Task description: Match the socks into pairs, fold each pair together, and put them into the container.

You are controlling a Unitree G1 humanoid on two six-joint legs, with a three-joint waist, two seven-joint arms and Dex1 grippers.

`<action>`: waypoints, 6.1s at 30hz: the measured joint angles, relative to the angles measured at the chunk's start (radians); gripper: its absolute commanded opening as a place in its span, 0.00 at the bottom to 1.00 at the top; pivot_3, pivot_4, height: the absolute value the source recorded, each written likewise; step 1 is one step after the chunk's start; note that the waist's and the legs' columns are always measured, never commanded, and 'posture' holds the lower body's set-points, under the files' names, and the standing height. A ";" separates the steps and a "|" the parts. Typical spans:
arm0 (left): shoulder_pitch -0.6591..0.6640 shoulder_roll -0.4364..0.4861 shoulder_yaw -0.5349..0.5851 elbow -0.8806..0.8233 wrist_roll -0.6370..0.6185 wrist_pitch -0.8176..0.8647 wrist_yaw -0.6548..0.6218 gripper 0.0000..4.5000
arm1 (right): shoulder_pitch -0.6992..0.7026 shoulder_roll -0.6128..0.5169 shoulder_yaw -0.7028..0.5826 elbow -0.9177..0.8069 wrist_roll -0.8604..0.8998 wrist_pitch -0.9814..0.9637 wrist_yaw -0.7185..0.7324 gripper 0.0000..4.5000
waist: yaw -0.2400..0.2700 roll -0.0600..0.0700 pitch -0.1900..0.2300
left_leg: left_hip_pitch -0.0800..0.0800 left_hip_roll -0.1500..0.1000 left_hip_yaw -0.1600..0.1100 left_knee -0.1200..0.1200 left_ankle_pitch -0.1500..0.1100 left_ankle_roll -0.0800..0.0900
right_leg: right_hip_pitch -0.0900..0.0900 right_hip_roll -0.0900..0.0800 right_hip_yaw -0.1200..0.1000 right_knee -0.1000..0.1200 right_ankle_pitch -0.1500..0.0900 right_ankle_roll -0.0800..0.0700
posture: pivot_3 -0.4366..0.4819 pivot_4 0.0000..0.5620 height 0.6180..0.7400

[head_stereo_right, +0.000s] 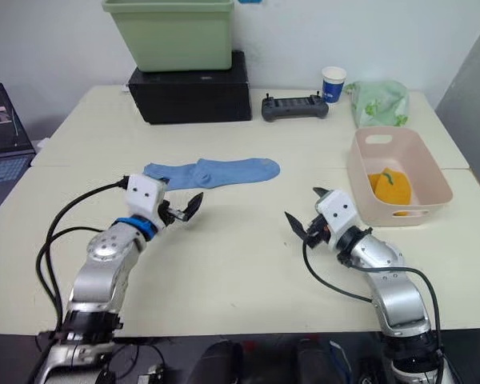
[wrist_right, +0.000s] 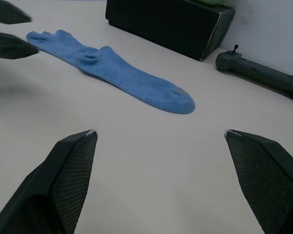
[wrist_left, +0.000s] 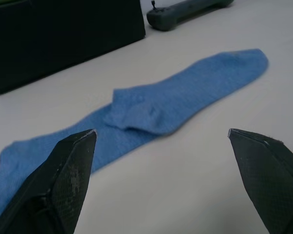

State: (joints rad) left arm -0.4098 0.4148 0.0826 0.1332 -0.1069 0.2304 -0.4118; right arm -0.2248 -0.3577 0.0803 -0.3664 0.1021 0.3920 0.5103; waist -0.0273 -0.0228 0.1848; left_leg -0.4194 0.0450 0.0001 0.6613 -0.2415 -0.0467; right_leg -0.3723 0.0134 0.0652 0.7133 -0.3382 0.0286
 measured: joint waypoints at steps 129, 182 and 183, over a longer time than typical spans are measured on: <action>-0.191 0.086 -0.258 0.151 -0.156 0.145 -0.451 0.91 | 0.007 -0.221 0.193 -0.043 0.247 0.210 0.450 0.65 | -0.007 0.000 0.001 | -0.002 -0.001 0.000 0.001 0.000 0.000 | -0.002 0.002 0.000 0.000 -0.001 -0.001 | 0.48 0.27 1.00; 0.110 0.111 -0.117 -0.267 -0.193 0.417 -0.344 0.00 | 0.039 -0.188 0.237 -0.002 0.208 0.195 0.380 0.78 | -0.004 0.000 0.001 | -0.001 0.002 -0.008 0.000 0.000 0.000 | 0.001 0.001 -0.001 0.000 -0.001 -0.001 | 0.48 0.27 1.00; 0.104 0.111 -0.117 -0.258 -0.193 0.417 -0.344 0.00 | 0.039 -0.185 0.237 -0.002 0.208 0.193 0.381 0.71 | -0.004 0.000 0.001 | -0.002 0.001 -0.008 0.000 0.000 0.000 | 0.001 0.001 -0.001 0.000 -0.001 -0.001 | 0.48 0.27 1.00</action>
State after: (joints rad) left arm -0.3056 0.5257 -0.0346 -0.1252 -0.2997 0.6472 -0.7561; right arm -0.1860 -0.5429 0.3175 -0.3680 0.3105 0.5854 0.8915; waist -0.0314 -0.0233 0.1860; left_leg -0.4210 0.0465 -0.0078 0.6616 -0.2414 -0.0467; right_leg -0.3717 0.0144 0.0644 0.7135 -0.3391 0.0274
